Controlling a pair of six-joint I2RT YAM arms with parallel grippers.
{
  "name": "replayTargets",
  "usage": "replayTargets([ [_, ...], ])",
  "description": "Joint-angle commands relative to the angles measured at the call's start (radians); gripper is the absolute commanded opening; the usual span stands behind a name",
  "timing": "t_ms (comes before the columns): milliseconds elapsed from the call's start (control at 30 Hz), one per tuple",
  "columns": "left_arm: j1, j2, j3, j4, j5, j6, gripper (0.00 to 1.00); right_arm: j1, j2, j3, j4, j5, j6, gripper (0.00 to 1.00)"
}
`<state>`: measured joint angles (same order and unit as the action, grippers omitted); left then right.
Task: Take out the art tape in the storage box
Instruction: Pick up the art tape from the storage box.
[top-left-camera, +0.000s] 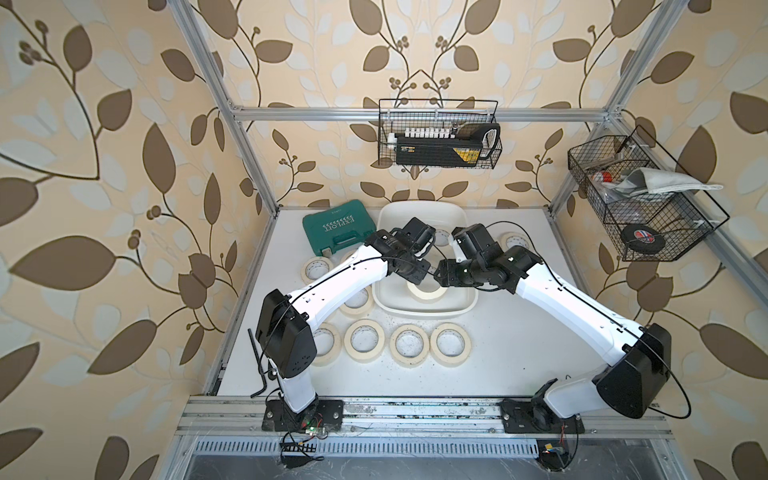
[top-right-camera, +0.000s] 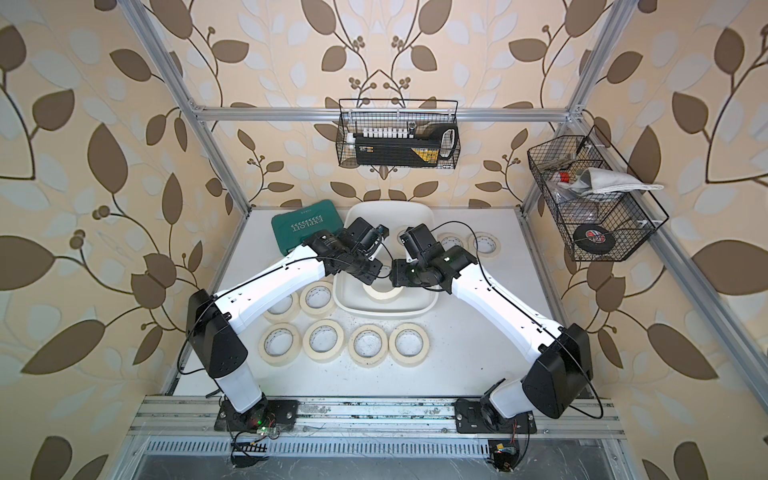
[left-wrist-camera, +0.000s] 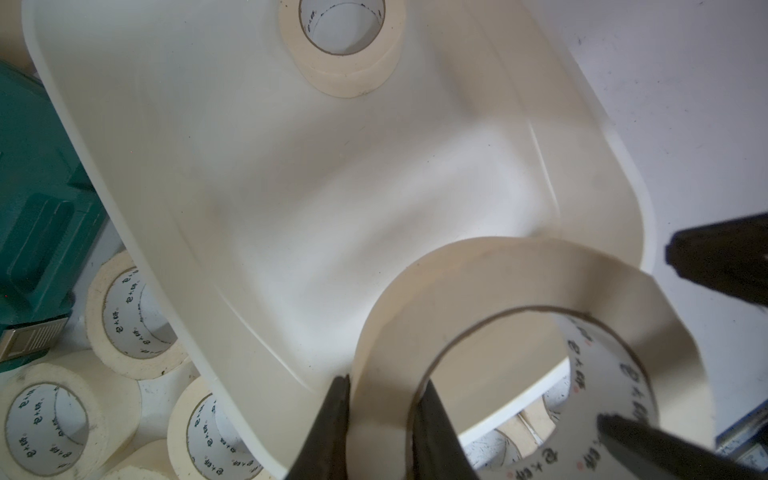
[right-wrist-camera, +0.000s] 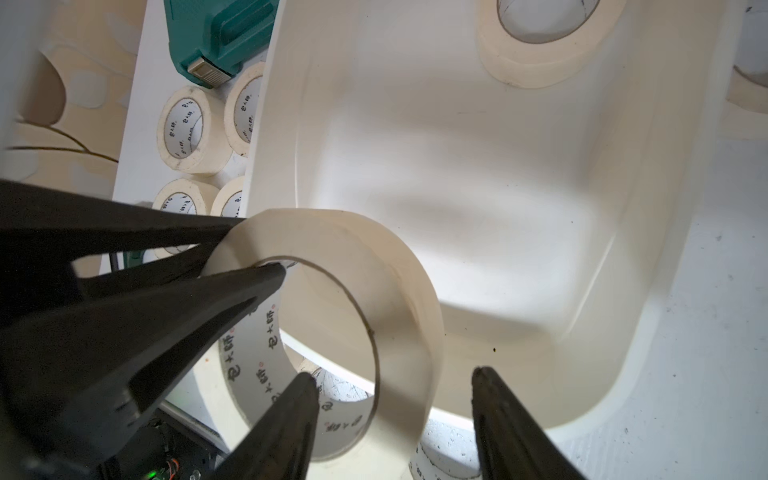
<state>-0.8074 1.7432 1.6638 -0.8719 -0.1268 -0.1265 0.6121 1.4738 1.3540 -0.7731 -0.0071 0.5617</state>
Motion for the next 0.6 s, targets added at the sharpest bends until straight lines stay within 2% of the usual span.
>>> replayTargets([
  [0,-0.013,-0.068,0.002,0.045,0.021,0.018,0.00,0.010,0.018,0.040,-0.002,0.046,0.004,0.61],
  [200,-0.013,-0.062,0.004,0.045,0.026,0.017,0.00,0.014,0.039,0.045,-0.003,0.058,-0.001,0.60],
  [367,-0.015,-0.052,0.007,0.039,0.026,0.017,0.00,0.013,0.052,0.057,-0.006,0.066,-0.003,0.55],
  [433,-0.015,-0.051,0.009,0.037,0.031,0.018,0.00,0.013,0.057,0.060,-0.005,0.067,-0.003,0.48],
  [567,-0.016,-0.049,0.009,0.039,0.038,0.018,0.00,0.013,0.061,0.065,-0.007,0.073,-0.008,0.25],
])
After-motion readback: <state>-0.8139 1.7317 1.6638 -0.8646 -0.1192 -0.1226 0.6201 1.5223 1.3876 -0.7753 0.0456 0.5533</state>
